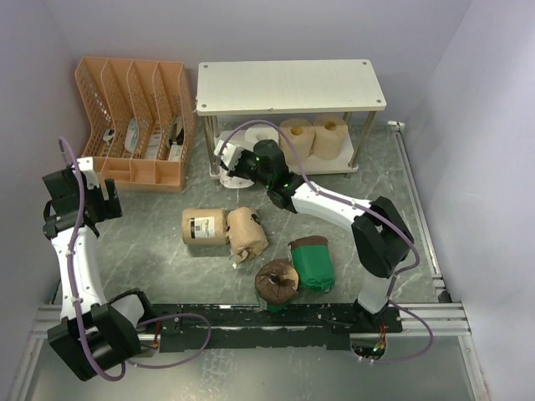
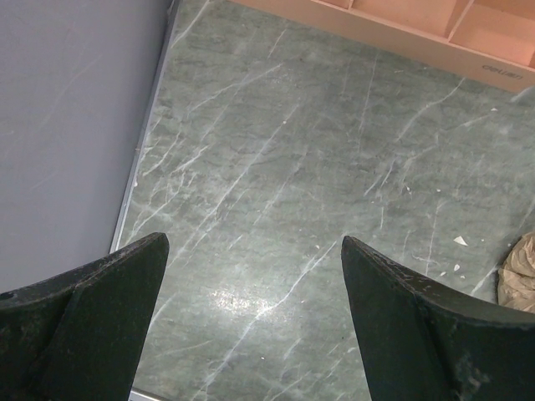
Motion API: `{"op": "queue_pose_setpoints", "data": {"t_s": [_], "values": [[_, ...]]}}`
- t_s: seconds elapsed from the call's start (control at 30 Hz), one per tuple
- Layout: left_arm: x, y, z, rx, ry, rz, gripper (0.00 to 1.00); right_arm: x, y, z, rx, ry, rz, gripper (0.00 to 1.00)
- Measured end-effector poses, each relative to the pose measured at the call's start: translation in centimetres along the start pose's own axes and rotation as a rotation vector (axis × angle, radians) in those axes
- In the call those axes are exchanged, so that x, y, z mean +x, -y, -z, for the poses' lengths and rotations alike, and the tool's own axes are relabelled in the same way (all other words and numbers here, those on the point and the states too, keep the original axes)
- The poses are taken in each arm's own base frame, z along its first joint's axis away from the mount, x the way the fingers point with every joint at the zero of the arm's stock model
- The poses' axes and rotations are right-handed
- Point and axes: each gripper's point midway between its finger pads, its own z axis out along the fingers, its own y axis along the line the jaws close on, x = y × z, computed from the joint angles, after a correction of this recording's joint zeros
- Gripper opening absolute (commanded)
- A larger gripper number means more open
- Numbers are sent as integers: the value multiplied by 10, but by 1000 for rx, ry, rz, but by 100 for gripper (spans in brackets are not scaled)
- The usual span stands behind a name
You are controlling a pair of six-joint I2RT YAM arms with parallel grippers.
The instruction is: Place and organize the paper towels onto the shelf
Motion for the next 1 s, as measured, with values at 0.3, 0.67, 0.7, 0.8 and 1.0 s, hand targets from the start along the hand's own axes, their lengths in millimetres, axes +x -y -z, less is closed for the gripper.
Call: {"op": "queue_pose_setpoints", "data": {"t_s": [0.3,0.67,0.7,0.8,1.0], "values": [[4,-1,-5,-2,-22,1,96,7,15,-20,82,52,72,0],[7,-1,-8,-2,-41,2,96,26,36,-48,158,105,101,0],[7,-1,-9,-1,-42,2,96,27,39,-51,168,110,102,0],[7,-1,-9,-2,-42,2,96,31,44,-62,185,116,99,38],[7,-1,-9,-1,-43,2,96,33,48,-71,214,123,78,100]]}}
